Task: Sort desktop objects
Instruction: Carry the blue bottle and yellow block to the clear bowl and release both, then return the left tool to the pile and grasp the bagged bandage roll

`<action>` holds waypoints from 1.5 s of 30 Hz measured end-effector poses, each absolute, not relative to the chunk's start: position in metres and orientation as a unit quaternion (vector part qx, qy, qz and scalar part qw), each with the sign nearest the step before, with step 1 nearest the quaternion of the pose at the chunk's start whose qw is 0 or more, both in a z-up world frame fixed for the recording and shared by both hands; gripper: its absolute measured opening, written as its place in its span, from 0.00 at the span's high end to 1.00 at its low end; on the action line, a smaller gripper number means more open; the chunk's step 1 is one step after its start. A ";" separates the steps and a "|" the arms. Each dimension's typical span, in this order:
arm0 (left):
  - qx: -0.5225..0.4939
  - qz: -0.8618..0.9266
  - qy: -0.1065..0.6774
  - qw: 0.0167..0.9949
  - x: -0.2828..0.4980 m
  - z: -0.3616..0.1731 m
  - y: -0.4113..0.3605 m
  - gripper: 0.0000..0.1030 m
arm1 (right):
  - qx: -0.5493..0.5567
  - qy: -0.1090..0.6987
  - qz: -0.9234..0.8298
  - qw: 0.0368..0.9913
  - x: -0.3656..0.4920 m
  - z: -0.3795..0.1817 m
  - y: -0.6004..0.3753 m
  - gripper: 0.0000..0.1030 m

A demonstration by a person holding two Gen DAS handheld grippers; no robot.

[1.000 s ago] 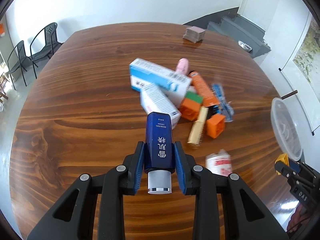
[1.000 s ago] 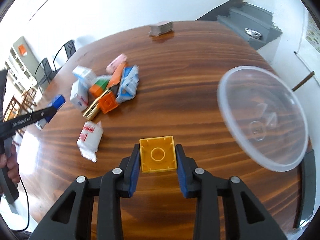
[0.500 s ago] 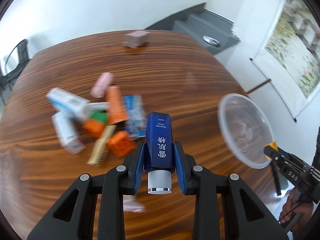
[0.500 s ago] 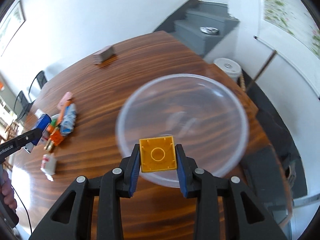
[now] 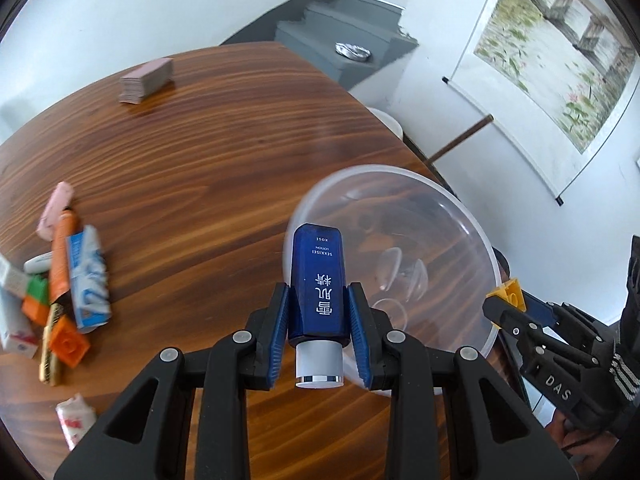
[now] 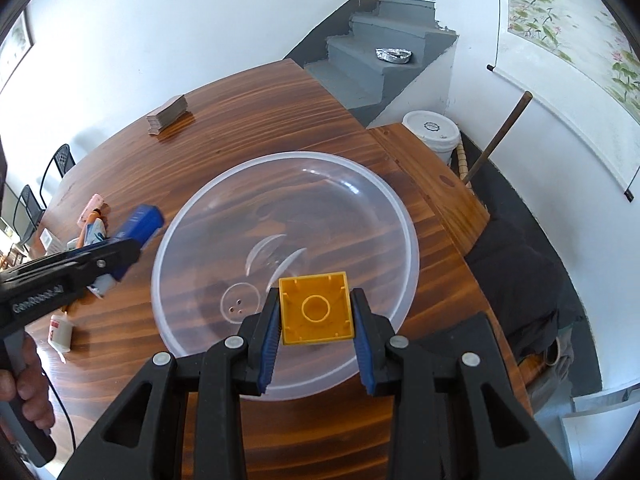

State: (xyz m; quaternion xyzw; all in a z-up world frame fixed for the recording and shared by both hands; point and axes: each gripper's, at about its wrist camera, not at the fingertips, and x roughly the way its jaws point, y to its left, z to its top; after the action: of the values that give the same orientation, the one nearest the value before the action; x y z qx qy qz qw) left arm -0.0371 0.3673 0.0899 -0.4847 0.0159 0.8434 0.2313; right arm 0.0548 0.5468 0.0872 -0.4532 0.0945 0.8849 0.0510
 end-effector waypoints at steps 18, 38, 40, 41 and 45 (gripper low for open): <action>-0.495 0.840 0.014 0.221 -0.042 0.088 0.396 0.35 | -0.464 0.104 0.877 0.059 0.039 0.074 0.553 0.46; -0.485 0.872 -0.005 0.073 0.000 0.102 0.254 0.35 | -0.438 0.070 0.896 -0.002 0.041 0.096 0.466 0.44; -0.484 0.873 -0.010 0.054 0.005 0.101 0.235 0.35 | -0.439 0.067 0.896 -0.010 0.042 0.096 0.455 0.42; -0.483 0.874 -0.012 0.046 0.007 0.101 0.228 0.35 | -0.439 0.067 0.896 -0.012 0.043 0.096 0.451 0.42; -0.487 0.873 -0.014 0.008 0.016 0.092 0.195 0.35 | -0.442 0.059 0.894 -0.027 0.046 0.096 0.430 0.42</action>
State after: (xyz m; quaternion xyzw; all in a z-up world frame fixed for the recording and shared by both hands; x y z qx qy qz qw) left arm 0.0157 0.1953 0.0920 -0.4872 -0.0142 0.8732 0.0079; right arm 0.0461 0.4298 0.0961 -0.4424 0.0592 0.8944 -0.0271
